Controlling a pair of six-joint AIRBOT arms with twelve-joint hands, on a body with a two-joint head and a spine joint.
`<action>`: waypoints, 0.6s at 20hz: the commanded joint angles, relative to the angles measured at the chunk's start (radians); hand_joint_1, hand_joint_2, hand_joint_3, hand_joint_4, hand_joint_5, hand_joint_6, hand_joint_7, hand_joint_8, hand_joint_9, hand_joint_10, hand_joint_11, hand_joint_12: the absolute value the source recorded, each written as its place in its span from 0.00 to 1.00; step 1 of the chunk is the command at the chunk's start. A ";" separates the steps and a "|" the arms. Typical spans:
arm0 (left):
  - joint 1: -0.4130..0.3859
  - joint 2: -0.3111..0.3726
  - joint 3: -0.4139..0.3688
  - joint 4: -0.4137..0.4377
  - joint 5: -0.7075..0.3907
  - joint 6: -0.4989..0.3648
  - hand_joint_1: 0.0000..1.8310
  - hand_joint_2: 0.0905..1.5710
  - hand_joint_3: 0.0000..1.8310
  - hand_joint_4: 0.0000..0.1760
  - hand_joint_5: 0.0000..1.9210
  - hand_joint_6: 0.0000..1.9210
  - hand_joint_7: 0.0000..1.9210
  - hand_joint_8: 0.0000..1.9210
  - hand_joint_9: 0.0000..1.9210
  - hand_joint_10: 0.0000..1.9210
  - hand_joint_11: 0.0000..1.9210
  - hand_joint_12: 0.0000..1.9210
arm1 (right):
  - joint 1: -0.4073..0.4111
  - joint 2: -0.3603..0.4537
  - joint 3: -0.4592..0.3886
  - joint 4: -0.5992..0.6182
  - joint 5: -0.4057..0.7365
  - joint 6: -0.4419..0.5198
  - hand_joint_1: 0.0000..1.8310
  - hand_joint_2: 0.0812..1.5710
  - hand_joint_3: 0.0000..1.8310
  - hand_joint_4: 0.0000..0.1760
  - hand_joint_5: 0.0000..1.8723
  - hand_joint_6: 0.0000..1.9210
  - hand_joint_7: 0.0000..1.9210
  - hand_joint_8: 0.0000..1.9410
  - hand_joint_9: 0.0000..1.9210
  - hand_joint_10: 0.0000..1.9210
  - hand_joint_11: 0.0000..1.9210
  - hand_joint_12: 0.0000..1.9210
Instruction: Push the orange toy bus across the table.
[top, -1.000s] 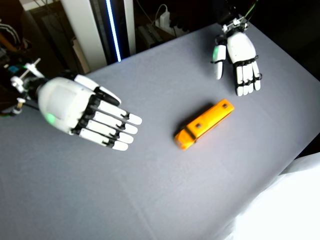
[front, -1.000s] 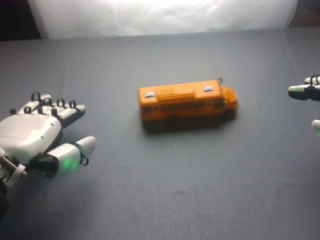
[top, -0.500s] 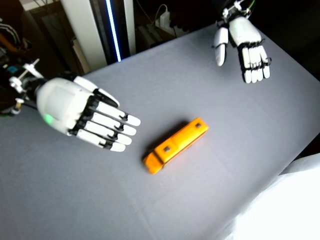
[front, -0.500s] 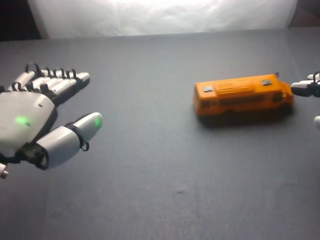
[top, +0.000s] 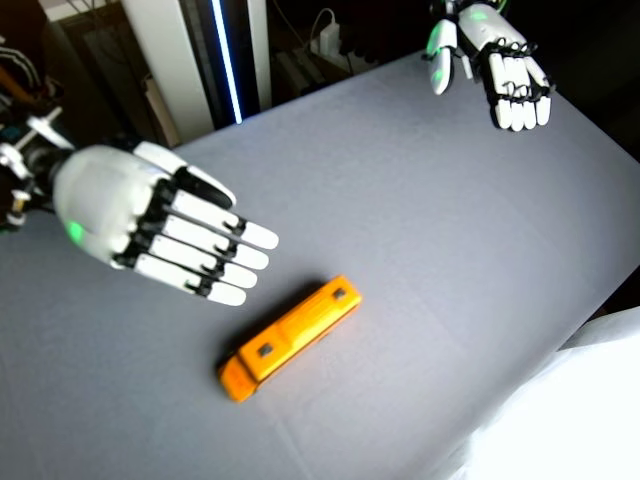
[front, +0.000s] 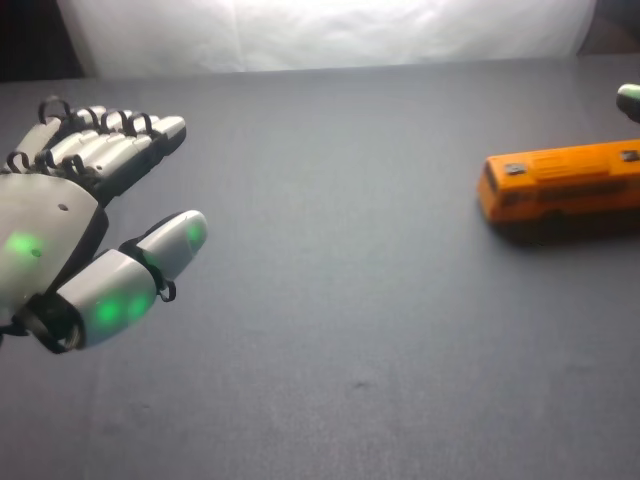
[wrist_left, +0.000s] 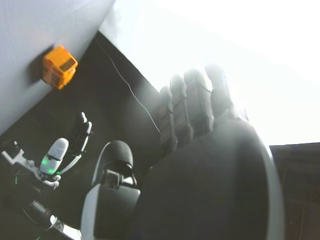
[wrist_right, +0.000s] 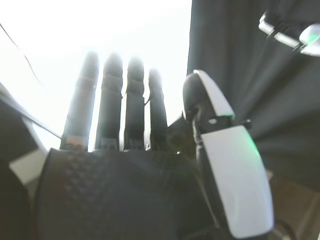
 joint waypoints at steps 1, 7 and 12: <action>-0.001 0.004 -0.003 0.025 -0.137 -0.003 0.00 0.86 0.00 0.00 0.17 0.00 0.17 0.00 0.12 0.00 0.00 0.17 | 0.006 0.006 0.001 0.011 0.135 0.006 0.42 0.86 0.01 0.00 0.22 0.00 0.26 0.00 0.24 0.00 0.22 0.04; 0.020 0.009 -0.009 0.021 -0.168 -0.026 0.00 0.88 0.01 0.00 0.17 0.00 0.17 0.00 0.12 0.00 0.00 0.17 | 0.006 0.011 -0.017 0.012 0.181 0.006 0.48 0.87 0.00 0.00 0.25 0.01 0.26 0.00 0.24 0.00 0.23 0.05; 0.024 0.018 -0.022 0.056 -0.217 -0.044 0.00 0.96 0.00 0.00 0.15 0.00 0.16 0.00 0.12 0.00 0.00 0.15 | 0.006 0.014 -0.033 0.006 0.233 0.000 0.49 0.89 0.00 0.00 0.29 0.00 0.32 0.00 0.30 0.00 0.25 0.11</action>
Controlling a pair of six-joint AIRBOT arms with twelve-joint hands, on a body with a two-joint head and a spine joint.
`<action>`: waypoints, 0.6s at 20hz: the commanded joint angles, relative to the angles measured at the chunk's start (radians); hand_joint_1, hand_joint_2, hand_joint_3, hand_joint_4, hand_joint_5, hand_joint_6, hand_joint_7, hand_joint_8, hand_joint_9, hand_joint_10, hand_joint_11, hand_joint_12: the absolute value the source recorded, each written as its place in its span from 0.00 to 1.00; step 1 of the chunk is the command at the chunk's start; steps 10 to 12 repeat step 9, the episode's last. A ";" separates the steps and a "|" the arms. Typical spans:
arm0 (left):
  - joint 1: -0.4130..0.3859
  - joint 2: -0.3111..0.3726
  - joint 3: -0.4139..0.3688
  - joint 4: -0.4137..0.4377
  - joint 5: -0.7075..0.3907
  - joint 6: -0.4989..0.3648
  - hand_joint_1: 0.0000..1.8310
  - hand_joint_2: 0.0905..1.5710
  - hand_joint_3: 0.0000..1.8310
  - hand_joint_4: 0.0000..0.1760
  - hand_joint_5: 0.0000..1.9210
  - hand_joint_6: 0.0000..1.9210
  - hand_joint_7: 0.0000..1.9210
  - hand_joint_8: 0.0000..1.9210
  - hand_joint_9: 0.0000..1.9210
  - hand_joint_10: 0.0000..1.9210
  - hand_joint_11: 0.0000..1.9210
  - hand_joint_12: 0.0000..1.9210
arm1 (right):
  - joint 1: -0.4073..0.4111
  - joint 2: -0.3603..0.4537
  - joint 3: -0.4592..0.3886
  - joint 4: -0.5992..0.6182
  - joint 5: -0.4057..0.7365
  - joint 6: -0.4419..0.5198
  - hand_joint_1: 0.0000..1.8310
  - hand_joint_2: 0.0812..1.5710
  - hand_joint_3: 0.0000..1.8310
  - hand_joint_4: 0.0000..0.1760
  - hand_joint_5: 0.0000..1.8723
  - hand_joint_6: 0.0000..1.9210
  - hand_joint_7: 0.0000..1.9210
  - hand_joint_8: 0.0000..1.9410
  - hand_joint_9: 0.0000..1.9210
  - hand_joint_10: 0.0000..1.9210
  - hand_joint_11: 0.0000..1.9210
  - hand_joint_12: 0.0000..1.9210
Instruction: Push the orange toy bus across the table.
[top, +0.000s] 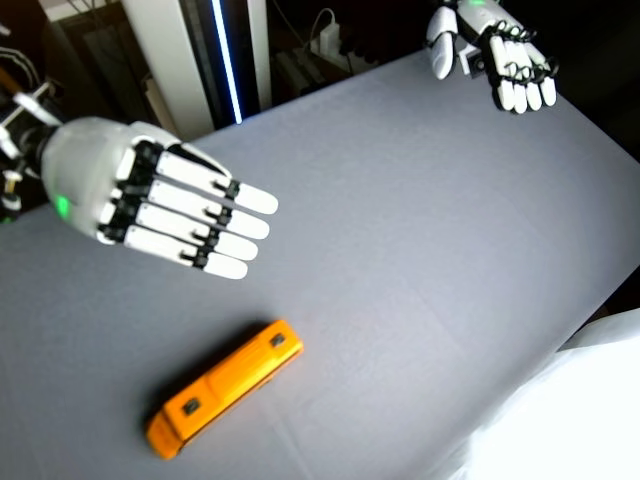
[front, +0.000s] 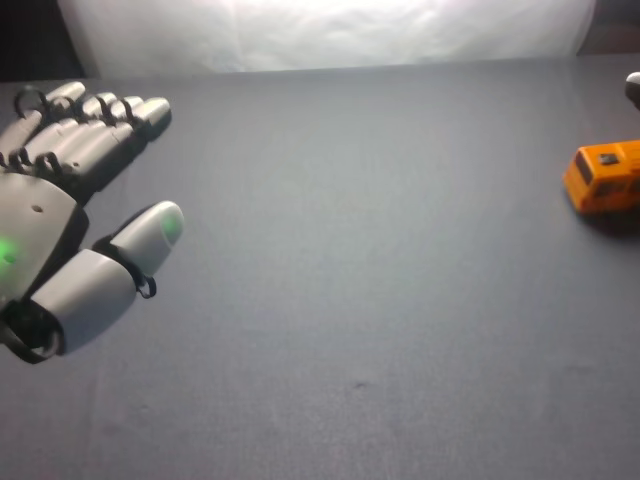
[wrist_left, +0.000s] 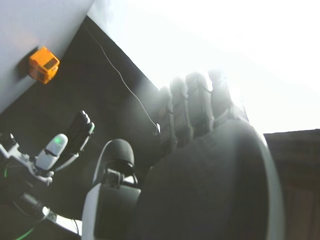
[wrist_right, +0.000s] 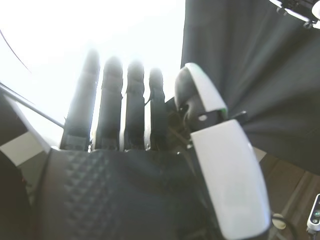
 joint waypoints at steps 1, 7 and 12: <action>-0.005 0.008 -0.008 0.041 -0.140 -0.007 0.00 0.96 0.00 0.00 0.15 0.00 0.16 0.00 0.12 0.00 0.00 0.16 | 0.006 0.010 -0.006 0.002 0.160 -0.002 0.49 0.89 0.00 0.00 0.29 0.00 0.32 0.00 0.30 0.00 0.24 0.14; 0.017 0.024 -0.025 0.057 -0.191 -0.011 0.04 0.94 0.00 0.00 0.14 0.00 0.18 0.00 0.16 0.00 0.00 0.21 | 0.006 0.029 -0.022 -0.008 0.168 -0.015 0.49 0.90 0.00 0.00 0.30 0.00 0.33 0.00 0.33 0.00 0.23 0.23; 0.018 0.024 -0.025 0.060 -0.193 -0.019 0.09 0.93 0.00 0.00 0.13 0.00 0.19 0.00 0.16 0.00 0.00 0.19 | 0.007 0.031 -0.026 -0.012 0.168 -0.015 0.50 0.88 0.00 0.00 0.31 0.00 0.34 0.00 0.36 0.00 0.27 0.19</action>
